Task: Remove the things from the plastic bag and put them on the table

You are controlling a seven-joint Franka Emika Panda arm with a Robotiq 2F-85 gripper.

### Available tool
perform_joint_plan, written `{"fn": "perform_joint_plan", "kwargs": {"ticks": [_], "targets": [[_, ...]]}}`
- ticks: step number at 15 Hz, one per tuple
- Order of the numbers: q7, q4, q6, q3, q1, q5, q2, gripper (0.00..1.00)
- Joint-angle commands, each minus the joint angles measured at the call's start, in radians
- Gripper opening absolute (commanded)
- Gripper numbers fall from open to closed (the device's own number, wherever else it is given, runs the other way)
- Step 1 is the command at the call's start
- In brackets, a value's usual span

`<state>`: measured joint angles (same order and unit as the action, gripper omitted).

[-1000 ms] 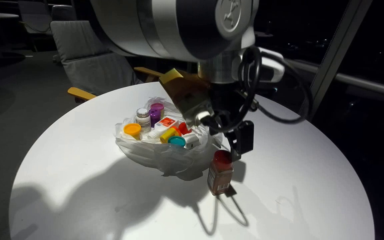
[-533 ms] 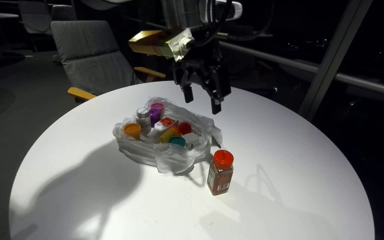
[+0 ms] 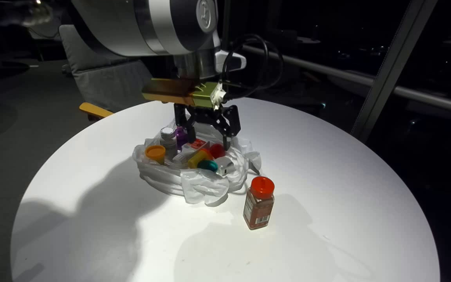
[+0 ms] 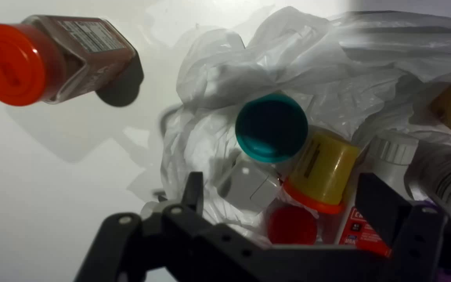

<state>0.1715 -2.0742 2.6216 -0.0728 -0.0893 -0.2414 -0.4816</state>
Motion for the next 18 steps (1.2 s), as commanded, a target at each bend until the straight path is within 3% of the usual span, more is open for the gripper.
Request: {"fn": "perform_joint_plan", "kwargs": {"ticks": [1,7,15,17,18], "targets": [[-0.132,0.074,0.031,0.038,0.042,0.031,-0.095,1.00],[-0.244,0.104,0.012,0.071,0.073,0.059,-0.159,1.00],[-0.197,0.070,-0.010,0.037,0.035,0.038,-0.140,1.00],[-0.179,0.063,-0.015,0.027,0.027,0.034,-0.139,0.87],[-0.167,0.059,-0.019,0.020,0.022,0.032,-0.136,0.74]]}}
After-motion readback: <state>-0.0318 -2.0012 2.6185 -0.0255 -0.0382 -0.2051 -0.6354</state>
